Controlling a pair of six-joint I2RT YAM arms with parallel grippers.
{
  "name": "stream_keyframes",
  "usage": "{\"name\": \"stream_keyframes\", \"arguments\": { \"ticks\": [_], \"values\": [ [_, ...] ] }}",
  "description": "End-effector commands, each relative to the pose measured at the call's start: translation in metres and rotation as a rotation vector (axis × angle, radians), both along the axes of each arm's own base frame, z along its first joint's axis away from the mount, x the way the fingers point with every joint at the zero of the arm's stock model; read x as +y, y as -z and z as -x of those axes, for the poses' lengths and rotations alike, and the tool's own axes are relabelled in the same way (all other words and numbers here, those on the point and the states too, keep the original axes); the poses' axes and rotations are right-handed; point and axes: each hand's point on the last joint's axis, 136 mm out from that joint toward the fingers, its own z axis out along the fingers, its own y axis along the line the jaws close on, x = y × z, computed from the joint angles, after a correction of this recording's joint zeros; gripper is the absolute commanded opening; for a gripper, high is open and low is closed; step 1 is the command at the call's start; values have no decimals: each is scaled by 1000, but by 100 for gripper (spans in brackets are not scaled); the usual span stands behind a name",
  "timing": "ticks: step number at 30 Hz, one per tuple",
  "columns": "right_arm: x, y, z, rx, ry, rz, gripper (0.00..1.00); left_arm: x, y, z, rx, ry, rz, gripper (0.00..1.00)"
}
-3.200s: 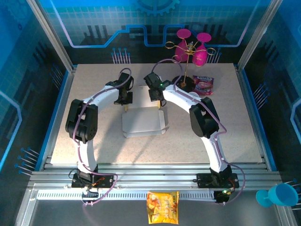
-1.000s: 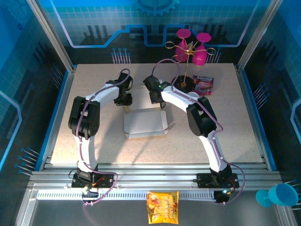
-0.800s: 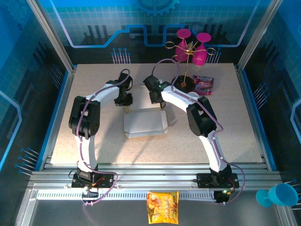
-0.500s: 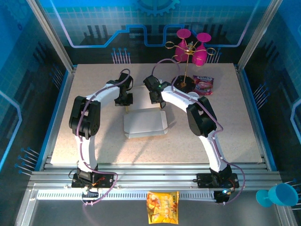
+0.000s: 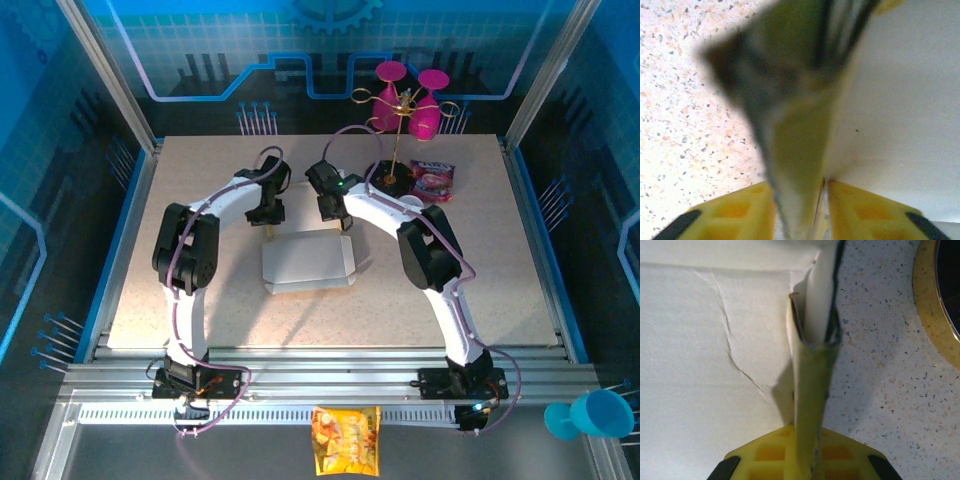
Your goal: Fold the paper box
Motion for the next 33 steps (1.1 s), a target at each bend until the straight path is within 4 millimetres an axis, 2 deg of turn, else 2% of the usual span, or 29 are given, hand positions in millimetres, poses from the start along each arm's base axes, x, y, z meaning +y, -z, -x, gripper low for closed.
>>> {"name": "stream_keyframes", "arguments": {
  "ticks": [1,5,8,15,21,26,28,33],
  "values": [
    [-9,14,11,45,-19,37,0,-3,-29,7,-33,-25,49,42],
    [-9,15,11,46,-19,32,0,-8,-36,9,-62,-10,92,46],
    [-8,16,11,48,-20,31,0,-11,-32,9,-63,7,111,48],
    [-8,16,11,50,-21,29,0,2,-18,5,-40,-24,68,37],
    [-7,16,11,47,-28,21,0,5,-17,-11,-72,-16,56,35],
    [-6,15,10,42,-27,14,0,6,-9,-17,-64,-14,33,20],
    [-6,14,10,39,-26,14,0,9,-6,-17,-59,-18,8,0],
    [-6,14,10,27,-28,13,0,7,-10,-15,-83,-7,-38,0]
  ]
}}
